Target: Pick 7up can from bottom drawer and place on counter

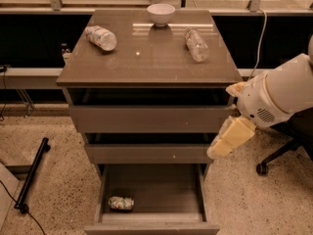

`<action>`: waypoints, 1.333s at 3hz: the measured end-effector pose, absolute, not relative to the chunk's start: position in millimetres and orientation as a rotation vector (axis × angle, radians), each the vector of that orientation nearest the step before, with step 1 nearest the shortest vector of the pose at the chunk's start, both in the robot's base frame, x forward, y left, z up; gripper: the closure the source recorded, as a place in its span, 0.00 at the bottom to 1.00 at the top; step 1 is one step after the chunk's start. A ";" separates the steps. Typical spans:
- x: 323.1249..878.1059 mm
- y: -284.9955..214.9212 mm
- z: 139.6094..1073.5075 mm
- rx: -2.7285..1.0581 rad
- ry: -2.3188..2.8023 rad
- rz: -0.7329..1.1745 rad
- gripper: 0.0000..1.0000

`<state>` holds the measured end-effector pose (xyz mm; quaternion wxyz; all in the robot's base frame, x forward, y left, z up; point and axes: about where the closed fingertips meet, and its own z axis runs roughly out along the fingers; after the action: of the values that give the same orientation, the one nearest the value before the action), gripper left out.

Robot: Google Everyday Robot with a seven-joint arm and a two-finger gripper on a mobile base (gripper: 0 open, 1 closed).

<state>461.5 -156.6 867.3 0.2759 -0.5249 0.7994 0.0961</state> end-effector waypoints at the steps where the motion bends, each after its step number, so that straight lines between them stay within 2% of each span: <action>1: 464.4 -135.0 829.2 -1.347 2.124 0.392 0.00; 4: 481.7 -67.9 735.4 -1.319 2.081 0.655 0.00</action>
Offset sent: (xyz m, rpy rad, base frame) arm 0.0146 0.0638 -0.0984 0.2852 0.0710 0.0185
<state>481.7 -67.9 735.4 0.2915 -0.4949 0.7808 0.2459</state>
